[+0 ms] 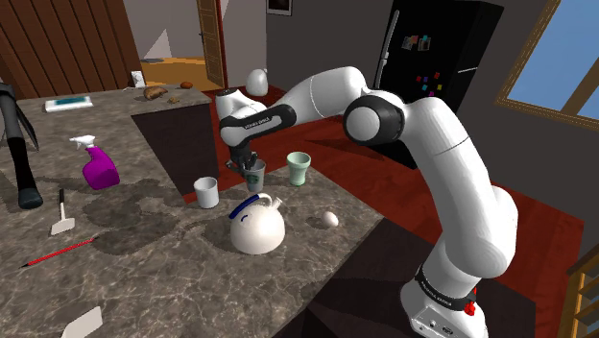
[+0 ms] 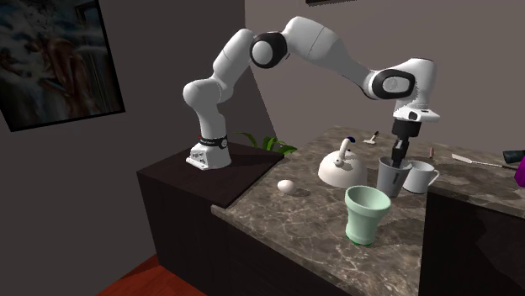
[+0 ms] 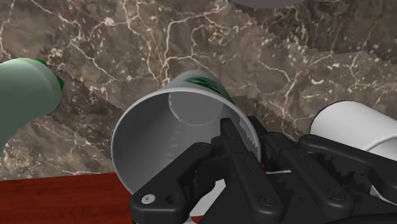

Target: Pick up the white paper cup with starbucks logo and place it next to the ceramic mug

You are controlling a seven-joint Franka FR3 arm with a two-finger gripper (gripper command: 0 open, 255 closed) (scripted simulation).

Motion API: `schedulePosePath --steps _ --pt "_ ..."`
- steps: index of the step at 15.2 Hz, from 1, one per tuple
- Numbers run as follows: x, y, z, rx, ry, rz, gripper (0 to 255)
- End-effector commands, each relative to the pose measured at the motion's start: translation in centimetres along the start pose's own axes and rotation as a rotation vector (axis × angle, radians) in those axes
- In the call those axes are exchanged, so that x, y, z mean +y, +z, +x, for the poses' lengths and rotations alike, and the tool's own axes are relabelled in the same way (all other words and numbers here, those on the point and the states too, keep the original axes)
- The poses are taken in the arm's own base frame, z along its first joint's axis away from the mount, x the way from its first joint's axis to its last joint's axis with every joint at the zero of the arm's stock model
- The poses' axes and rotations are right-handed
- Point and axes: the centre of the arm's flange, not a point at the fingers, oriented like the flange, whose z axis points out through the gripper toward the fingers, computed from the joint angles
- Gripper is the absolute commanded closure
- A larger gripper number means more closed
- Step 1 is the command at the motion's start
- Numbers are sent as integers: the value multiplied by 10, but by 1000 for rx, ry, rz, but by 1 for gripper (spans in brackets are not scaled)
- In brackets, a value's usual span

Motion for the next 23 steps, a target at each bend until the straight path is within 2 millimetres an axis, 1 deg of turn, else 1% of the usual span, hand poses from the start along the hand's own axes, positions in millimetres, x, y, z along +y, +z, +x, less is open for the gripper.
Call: schedulePosePath --steps 1,5,12,13,18,21,22,23 --pt "-2 10 0 1 0 0 255" --pt "-5 31 -1 1 0 0 255" --pt "-5 31 -1 1 0 0 255" --pt "-5 31 -1 1 0 0 0" --pt "-5 31 -1 1 0 0 0" --pt "-5 -8 -1 1 0 0 0" --pt "-5 -19 -1 1 0 0 0" --pt "-5 -19 -1 1 0 0 0"
